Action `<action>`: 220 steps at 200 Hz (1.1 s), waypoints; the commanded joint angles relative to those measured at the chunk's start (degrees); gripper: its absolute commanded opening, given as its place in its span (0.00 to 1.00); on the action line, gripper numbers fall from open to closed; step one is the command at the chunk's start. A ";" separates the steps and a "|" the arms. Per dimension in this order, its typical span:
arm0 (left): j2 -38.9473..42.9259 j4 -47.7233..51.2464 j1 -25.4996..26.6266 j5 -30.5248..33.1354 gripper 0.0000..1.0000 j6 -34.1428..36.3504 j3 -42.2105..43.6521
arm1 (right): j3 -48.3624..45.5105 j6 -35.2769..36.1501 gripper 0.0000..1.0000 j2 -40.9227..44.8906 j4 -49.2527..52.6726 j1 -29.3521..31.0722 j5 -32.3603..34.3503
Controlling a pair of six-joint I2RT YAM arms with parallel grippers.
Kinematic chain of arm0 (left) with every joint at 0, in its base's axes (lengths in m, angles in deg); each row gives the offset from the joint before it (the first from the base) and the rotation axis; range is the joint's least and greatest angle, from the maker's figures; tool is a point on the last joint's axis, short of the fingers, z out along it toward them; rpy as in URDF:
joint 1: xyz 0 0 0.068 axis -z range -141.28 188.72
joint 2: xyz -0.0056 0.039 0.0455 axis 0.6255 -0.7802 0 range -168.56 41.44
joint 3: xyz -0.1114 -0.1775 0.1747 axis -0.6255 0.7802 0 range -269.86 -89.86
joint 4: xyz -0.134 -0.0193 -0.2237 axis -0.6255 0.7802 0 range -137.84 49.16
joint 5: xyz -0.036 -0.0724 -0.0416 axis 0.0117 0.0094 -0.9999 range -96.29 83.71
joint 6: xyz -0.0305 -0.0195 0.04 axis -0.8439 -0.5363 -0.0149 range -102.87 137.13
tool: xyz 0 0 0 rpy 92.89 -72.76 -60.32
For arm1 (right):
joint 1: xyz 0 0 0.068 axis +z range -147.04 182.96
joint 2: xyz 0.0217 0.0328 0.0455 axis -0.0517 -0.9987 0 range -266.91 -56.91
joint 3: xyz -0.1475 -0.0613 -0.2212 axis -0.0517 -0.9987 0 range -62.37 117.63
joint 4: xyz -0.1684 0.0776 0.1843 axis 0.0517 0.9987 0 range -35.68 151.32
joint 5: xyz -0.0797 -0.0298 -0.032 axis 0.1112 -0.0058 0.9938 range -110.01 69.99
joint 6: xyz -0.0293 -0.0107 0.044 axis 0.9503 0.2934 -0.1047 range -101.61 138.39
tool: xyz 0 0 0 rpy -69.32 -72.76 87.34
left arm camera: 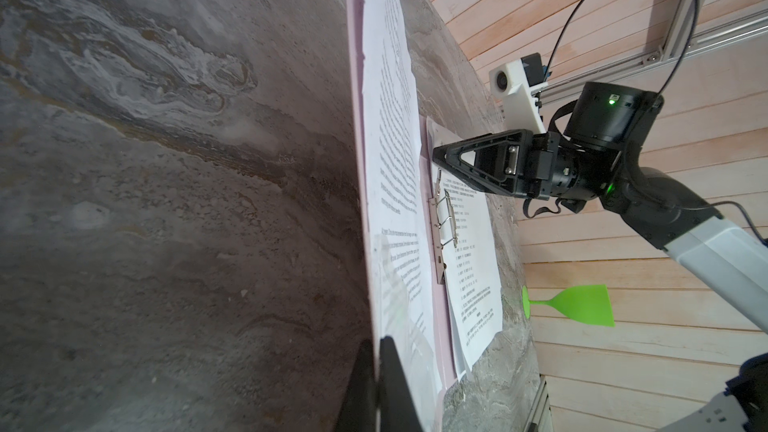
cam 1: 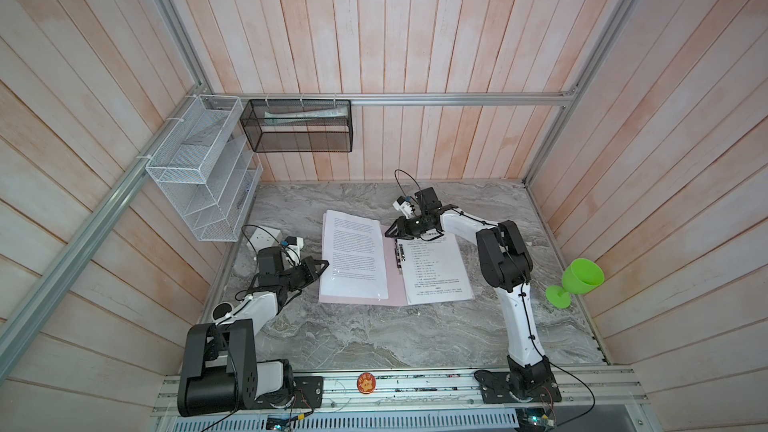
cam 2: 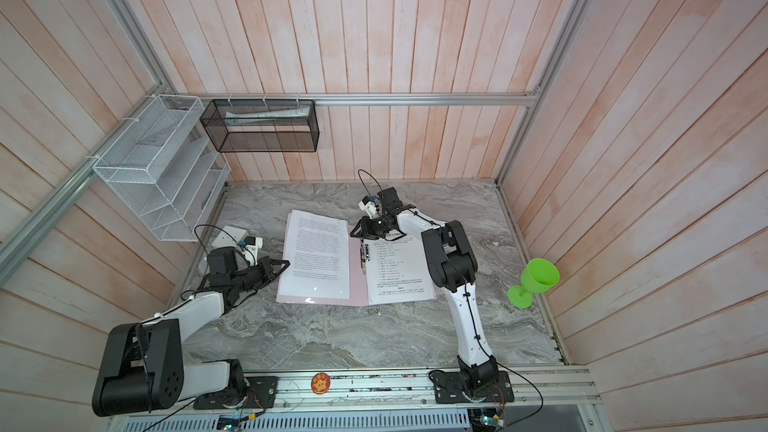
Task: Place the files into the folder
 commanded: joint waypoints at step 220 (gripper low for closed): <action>0.25 0.75 0.18 0.28 0.00 1.52 -0.70 | -7.18 -1.45 0.31 4.43 -7.64 -0.92 -5.50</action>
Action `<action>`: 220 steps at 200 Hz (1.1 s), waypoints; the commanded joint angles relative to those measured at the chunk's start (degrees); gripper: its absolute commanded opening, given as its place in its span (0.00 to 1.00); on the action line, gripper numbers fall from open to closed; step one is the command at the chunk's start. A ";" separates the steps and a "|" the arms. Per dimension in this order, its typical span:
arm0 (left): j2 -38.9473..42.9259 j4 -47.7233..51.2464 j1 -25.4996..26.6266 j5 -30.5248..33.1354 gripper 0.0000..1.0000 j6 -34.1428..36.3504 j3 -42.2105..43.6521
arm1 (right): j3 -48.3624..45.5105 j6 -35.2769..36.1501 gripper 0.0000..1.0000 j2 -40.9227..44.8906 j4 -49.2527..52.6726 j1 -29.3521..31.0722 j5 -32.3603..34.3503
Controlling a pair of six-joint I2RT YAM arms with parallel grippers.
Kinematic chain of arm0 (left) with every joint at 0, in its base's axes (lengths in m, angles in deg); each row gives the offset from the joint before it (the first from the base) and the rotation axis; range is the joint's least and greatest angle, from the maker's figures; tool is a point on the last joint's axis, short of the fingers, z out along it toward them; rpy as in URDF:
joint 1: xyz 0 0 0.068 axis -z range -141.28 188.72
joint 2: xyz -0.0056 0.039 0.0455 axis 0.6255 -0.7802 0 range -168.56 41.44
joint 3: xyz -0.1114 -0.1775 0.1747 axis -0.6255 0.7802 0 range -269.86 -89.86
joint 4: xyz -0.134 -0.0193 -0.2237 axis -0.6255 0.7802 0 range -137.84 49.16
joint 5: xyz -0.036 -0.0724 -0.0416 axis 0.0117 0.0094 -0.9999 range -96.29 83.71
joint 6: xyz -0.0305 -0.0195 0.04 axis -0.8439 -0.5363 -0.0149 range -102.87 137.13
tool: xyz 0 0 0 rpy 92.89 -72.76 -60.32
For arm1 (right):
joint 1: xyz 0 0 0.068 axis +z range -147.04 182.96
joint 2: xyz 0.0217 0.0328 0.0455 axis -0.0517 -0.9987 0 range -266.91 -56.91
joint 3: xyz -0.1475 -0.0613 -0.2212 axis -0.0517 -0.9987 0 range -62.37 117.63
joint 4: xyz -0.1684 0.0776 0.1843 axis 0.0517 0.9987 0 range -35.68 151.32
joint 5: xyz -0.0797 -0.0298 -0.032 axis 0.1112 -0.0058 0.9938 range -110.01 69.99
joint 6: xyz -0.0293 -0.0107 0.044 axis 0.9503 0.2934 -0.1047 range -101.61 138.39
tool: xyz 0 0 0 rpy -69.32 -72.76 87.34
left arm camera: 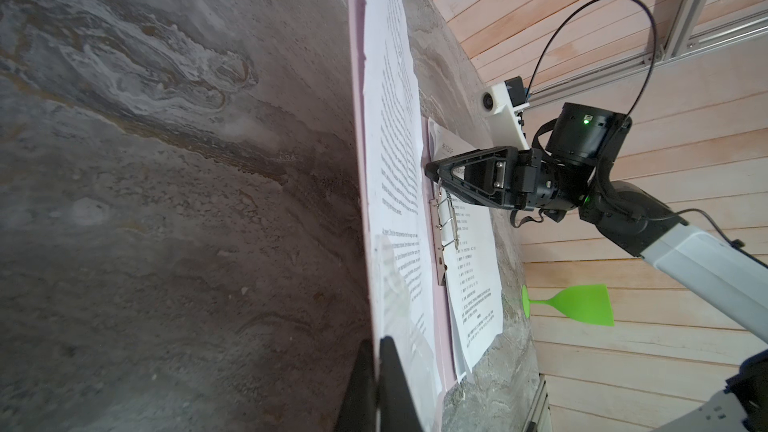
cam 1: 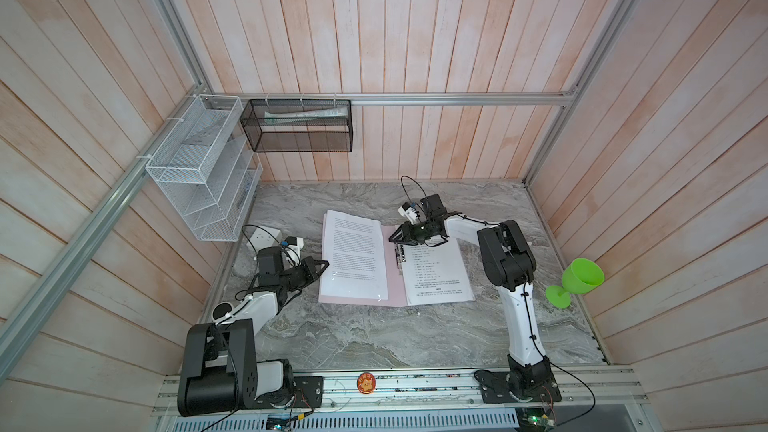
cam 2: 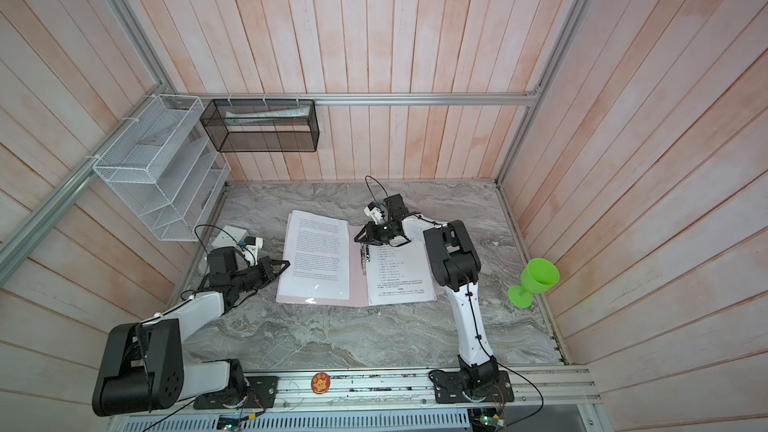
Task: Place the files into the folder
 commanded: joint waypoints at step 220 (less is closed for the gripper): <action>7.84 2.81 0.57 2.25 0.00 -1.69 1.39 | -34.24 -26.07 0.22 37.66 -7.38 4.25 13.68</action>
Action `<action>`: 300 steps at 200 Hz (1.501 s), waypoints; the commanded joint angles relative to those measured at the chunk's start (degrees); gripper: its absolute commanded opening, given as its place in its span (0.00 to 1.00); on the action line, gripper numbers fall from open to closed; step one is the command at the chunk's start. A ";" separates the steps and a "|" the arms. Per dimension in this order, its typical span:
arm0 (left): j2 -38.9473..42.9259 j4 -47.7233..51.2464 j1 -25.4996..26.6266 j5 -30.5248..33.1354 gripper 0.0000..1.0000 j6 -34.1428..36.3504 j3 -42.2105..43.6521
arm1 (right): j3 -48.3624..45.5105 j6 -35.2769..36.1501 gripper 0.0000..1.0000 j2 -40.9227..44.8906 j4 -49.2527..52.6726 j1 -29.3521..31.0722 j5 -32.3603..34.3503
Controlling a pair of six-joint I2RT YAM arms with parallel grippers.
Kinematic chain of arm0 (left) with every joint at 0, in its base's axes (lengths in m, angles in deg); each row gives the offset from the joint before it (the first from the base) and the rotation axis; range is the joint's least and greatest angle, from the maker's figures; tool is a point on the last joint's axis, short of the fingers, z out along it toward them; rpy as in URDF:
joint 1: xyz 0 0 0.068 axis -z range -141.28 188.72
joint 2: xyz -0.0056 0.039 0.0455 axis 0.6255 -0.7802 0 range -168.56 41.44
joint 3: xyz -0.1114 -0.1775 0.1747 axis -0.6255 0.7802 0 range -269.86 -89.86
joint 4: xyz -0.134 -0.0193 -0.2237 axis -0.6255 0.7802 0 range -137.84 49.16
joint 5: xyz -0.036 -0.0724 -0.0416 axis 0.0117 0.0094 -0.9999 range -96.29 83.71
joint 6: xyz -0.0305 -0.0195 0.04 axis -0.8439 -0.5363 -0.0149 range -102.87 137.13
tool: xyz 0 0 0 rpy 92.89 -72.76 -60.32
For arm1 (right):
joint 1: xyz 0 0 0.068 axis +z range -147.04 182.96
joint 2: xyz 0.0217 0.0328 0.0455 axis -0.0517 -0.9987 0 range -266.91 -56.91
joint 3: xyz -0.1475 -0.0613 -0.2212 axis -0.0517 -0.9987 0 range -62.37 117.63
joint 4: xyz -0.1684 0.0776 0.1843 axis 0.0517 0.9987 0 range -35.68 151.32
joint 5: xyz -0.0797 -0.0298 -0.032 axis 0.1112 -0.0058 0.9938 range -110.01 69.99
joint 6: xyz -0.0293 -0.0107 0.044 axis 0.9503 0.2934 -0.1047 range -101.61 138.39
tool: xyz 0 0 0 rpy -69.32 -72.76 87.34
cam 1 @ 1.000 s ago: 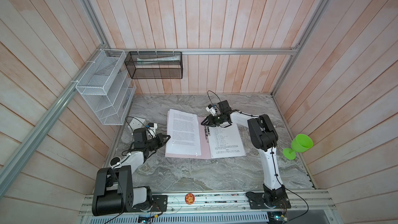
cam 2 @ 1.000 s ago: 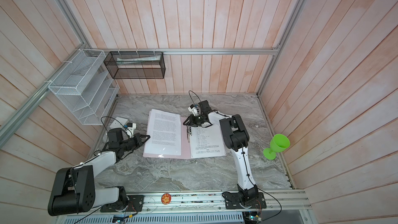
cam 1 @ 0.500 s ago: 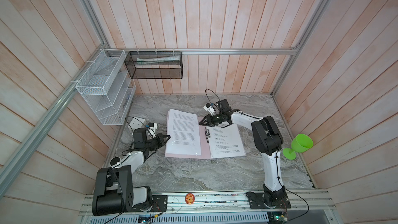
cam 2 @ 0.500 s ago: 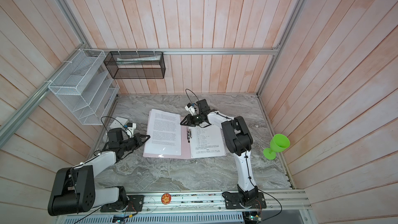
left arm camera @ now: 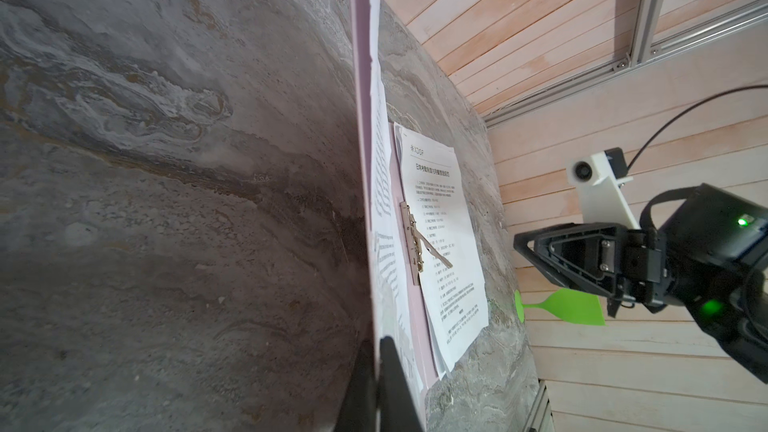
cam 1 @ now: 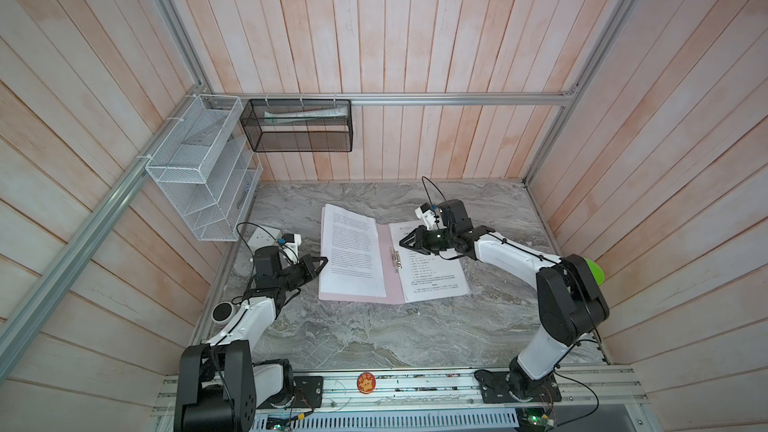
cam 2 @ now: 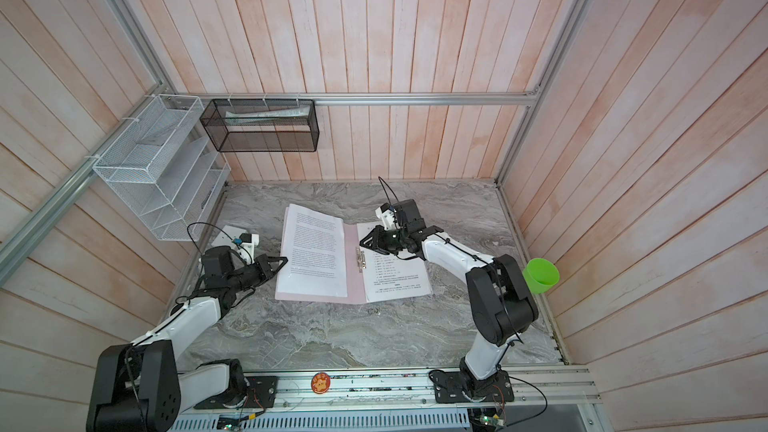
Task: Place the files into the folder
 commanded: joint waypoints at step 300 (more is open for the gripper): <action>-0.88 1.10 0.28 0.92 0.00 0.09 1.55 | -5.35 -16.90 0.15 -12.58 -15.82 0.58 -7.86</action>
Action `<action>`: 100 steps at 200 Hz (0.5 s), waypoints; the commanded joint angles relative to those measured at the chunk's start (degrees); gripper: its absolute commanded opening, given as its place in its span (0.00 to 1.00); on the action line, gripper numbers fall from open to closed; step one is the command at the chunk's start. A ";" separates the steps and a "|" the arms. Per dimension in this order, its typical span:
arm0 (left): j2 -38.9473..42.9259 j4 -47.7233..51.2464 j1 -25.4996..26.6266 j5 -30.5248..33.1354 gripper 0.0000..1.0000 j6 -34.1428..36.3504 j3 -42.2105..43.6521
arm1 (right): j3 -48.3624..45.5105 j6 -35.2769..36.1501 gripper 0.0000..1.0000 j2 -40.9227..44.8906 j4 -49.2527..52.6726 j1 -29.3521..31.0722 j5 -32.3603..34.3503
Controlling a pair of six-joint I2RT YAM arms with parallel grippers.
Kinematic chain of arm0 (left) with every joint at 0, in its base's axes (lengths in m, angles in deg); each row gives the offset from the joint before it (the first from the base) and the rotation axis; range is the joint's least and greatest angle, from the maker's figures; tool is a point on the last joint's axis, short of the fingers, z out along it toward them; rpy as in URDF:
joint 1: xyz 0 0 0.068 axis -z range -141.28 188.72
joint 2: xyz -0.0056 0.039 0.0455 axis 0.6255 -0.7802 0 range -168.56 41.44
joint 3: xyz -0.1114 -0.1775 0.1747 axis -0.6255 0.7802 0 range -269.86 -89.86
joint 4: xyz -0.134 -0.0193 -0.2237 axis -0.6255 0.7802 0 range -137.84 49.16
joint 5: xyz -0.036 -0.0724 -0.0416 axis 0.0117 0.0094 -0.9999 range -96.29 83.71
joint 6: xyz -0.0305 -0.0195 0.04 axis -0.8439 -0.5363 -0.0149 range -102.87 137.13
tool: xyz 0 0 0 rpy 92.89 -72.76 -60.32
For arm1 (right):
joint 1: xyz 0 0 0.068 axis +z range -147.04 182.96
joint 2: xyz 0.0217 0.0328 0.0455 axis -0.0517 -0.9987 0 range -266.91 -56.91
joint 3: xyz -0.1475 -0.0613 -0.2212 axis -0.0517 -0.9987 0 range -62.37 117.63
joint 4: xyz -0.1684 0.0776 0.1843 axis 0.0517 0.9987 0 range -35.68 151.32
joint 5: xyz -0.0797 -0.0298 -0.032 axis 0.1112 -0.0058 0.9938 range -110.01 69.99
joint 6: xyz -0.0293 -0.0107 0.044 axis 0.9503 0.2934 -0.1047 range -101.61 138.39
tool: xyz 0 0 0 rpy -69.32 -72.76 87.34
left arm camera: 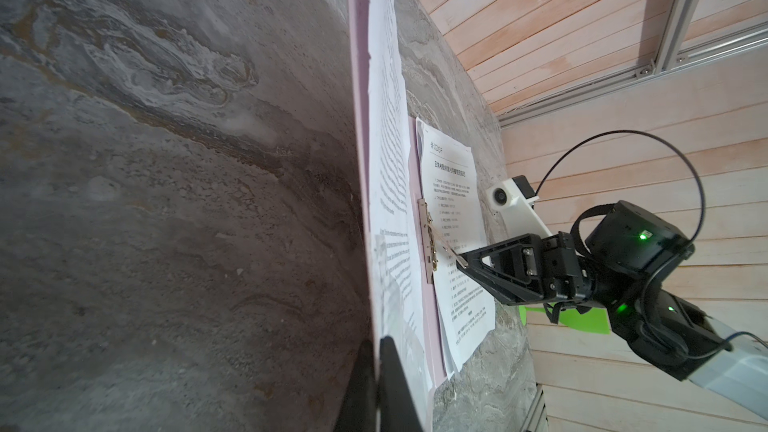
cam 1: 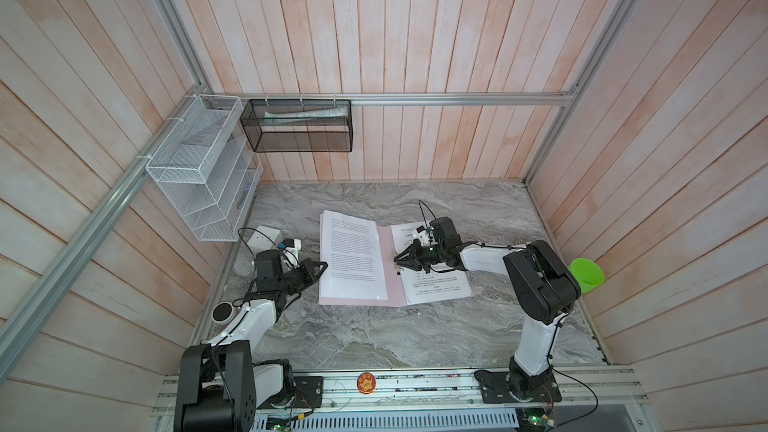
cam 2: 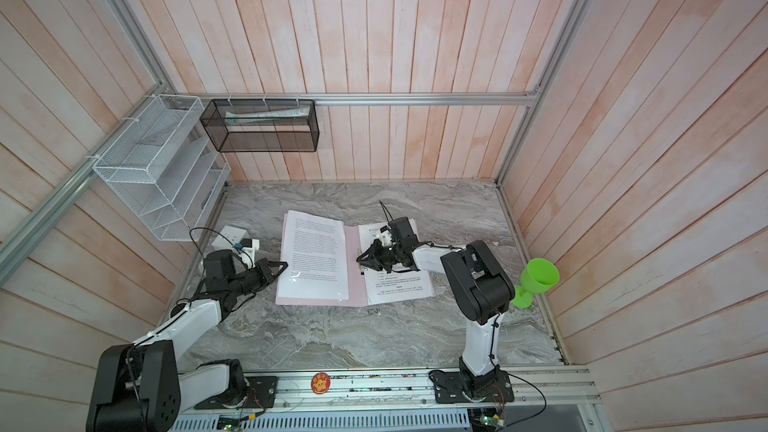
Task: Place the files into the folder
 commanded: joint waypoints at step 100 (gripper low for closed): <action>0.54 0.85 0.16 0.67 0.00 1.30 -0.20 | -4.84 1.23 0.00 1.52 0.53 -0.42 0.61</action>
